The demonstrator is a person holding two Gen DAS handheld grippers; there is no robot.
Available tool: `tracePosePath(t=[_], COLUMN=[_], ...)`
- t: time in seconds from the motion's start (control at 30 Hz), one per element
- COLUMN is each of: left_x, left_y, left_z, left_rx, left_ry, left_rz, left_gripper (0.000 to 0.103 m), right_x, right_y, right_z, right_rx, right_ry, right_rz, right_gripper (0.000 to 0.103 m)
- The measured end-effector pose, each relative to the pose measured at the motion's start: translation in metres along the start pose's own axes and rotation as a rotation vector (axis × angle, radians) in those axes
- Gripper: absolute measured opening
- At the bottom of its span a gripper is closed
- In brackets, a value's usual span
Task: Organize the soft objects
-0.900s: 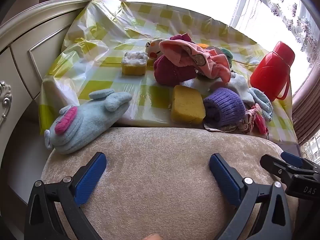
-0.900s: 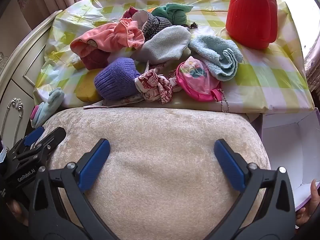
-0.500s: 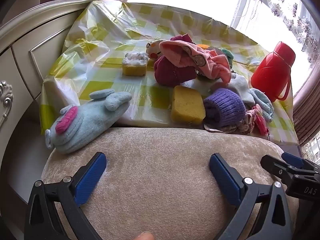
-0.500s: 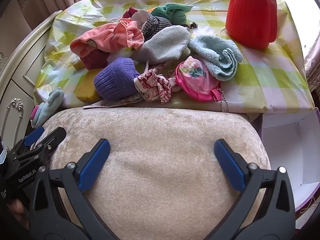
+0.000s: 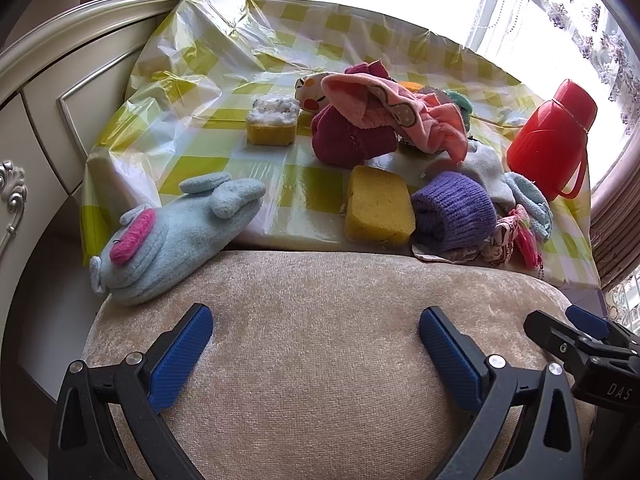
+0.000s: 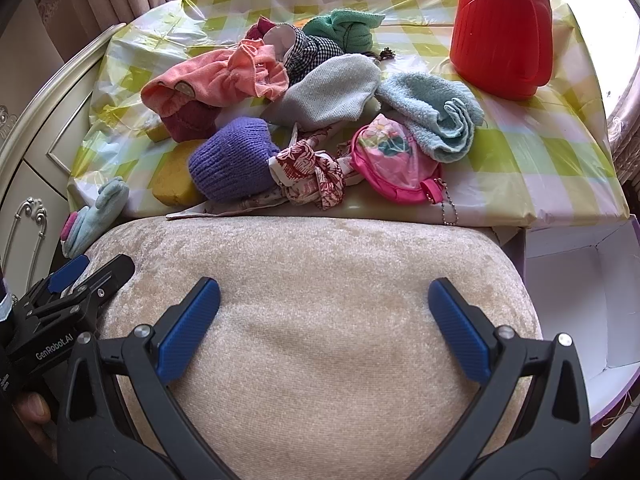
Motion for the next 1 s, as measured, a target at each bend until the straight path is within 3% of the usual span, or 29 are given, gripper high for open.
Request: tracePosePath(t=[1.0], left_x=[-0.0008], left_y=[0.0001], left_z=[0.0003], left_rx=[0.012], left_ry=[0.013], left_rz=[-0.021], left_gripper=[0.103], right_x=[0.0027], right_y=[-0.0017], right_z=[-0.0025], right_rx=[0.004], right_ry=[0.007], right_rz=[-0.009], right_gripper=[0.103])
Point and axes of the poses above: each gripper's, at about its wrist camera, not at the fingertips, and x roughly the way its jaws point, y to its right, z to its underside, the point moved 6 cm from there along x, roughly the way its jaws point, and after that the axes turned 6 degrees about x, right-handed, at the moved point
